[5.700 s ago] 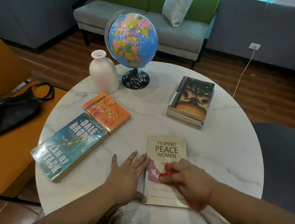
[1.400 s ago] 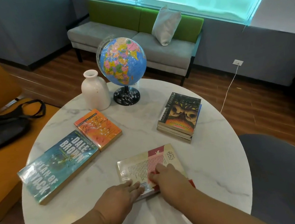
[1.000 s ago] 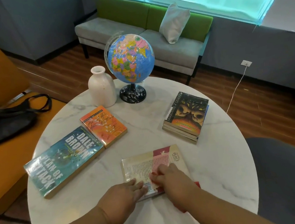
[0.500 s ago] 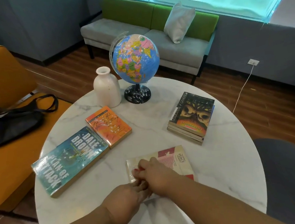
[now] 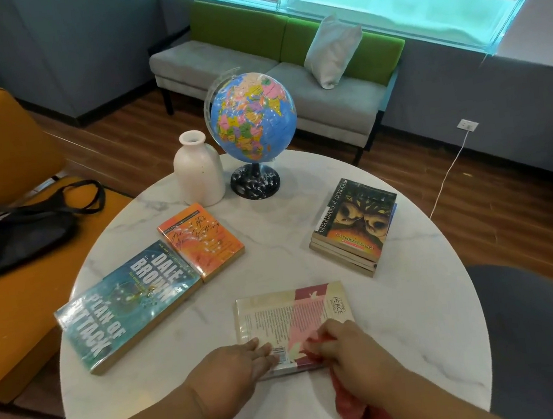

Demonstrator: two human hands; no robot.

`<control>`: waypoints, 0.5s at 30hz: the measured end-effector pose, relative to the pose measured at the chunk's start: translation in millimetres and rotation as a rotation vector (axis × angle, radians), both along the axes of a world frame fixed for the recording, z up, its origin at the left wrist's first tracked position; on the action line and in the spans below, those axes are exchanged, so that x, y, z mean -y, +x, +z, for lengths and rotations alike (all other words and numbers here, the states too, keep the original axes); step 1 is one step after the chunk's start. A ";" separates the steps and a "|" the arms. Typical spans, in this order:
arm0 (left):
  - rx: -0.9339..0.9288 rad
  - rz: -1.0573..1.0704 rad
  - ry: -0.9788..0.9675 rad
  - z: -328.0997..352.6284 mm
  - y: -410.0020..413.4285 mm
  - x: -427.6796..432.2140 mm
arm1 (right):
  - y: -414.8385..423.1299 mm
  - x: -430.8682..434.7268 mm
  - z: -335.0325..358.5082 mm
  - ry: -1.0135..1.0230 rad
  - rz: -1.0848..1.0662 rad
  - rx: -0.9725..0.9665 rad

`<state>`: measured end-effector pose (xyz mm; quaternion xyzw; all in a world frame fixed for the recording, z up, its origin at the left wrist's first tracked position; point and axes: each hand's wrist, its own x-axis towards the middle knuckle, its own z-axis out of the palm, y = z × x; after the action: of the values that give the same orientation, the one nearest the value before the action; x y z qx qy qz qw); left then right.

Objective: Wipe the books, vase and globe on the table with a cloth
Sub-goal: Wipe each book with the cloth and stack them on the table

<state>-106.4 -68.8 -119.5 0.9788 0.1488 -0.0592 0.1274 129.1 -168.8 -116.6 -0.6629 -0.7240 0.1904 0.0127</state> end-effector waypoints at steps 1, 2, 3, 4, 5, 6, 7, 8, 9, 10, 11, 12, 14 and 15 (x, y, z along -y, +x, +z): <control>-0.022 0.003 0.016 2.8 -0.6 0.5 | 7.4 6.1 0.7 -0.036 -0.086 -0.071; -0.034 0.011 0.012 5.0 -1.2 0.0 | 14.9 9.3 6.3 -0.044 -0.204 -0.111; -0.032 0.016 0.018 8.2 -1.1 0.1 | 23.1 10.8 11.7 -0.043 -0.334 -0.157; -0.013 0.014 0.023 9.9 -0.5 -0.8 | 30.6 11.7 17.9 -0.031 -0.466 -0.228; -0.003 0.022 0.028 14.1 0.4 -0.6 | 36.6 12.4 25.5 -0.008 -0.560 -0.292; 0.020 0.033 0.035 17.1 0.8 0.7 | 41.4 13.8 30.3 0.026 -0.621 -0.352; 0.037 0.047 0.055 20.4 1.8 2.1 | 44.9 14.5 36.6 0.046 -0.676 -0.418; 0.057 0.066 0.077 23.9 3.5 3.2 | 47.3 15.0 43.6 0.063 -0.728 -0.482; 0.067 0.112 0.096 28.2 4.4 4.7 | 47.5 15.7 49.6 0.080 -0.764 -0.543; 0.064 0.165 0.102 33.1 6.1 5.4 | 47.9 15.8 55.8 0.100 -0.799 -0.602; 0.067 0.217 0.101 37.2 7.4 5.8 | 46.0 15.0 62.1 0.118 -0.838 -0.662; 0.077 0.271 0.107 40.2 8.5 4.8 | 44.7 13.8 65.1 0.131 -0.874 -0.699; 0.128 0.389 0.090 56.2 13.9 0.8 | 41.4 12.6 70.9 0.159 -0.932 -0.761; 0.161 0.456 0.070 65.8 17.4 -2.8 | 38.8 11.8 74.0 0.174 -0.936 -0.783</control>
<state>-89.0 -66.0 -53.7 0.9254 0.3571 0.0543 0.1148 167.9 -180.6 -42.6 -0.7879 -0.3105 0.3340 0.4138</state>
